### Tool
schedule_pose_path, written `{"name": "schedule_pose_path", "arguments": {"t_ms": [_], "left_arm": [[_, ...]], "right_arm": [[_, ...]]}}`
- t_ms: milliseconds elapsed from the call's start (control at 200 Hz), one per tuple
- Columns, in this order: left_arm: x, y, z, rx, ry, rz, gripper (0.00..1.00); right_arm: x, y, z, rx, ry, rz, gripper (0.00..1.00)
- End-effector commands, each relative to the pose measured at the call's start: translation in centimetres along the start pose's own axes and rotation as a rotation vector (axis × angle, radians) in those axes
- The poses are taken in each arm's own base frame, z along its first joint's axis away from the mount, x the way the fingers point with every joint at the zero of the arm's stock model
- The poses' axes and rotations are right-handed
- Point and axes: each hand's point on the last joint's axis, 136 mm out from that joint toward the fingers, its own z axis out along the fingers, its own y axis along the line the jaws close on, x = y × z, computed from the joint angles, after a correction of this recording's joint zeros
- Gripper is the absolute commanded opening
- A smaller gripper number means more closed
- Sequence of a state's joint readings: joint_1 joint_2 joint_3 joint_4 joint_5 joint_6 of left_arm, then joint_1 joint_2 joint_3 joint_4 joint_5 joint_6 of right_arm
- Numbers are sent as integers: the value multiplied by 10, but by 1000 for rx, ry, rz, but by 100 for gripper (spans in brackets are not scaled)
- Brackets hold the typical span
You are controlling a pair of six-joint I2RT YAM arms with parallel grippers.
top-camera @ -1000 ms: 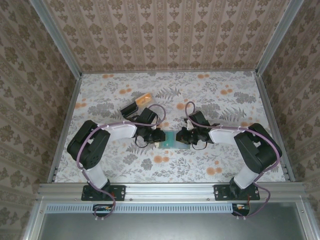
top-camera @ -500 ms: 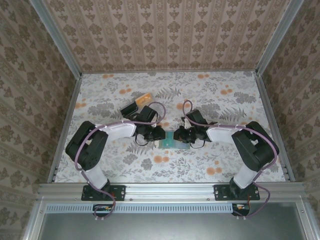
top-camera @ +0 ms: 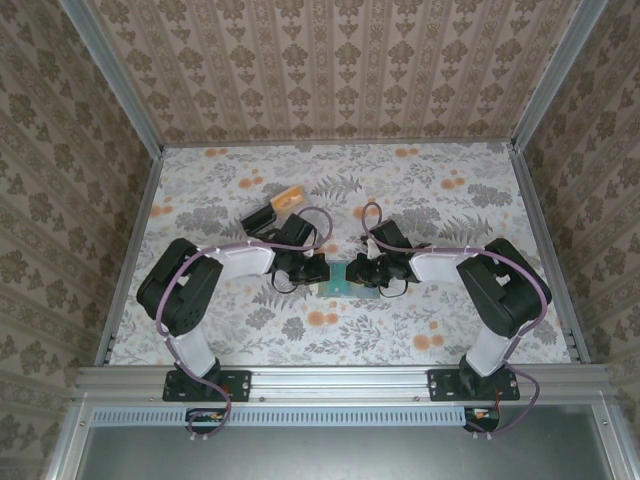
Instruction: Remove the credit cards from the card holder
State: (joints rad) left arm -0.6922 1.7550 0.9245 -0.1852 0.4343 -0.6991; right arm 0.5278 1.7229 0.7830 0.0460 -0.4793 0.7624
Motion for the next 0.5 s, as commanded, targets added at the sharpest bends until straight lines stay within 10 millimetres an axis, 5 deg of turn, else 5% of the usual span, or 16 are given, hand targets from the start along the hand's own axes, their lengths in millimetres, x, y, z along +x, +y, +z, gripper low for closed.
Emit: {"name": "schedule_pose_path", "arguments": {"t_ms": [0,75,215,495], "left_arm": [[9,10,7,-15,32,-23,12],[9,9,6,-14,31,-23,12],[10,10,4,-22,26,-22,11],[13,22,0,-58,23,-40,8]], "right_arm": [[4,5,5,-12,30,-11,17],[5,6,6,-18,34,-10,17],[5,3,3,-2,23,-3,0],[11,-14,-8,37,5,15,0]]}}
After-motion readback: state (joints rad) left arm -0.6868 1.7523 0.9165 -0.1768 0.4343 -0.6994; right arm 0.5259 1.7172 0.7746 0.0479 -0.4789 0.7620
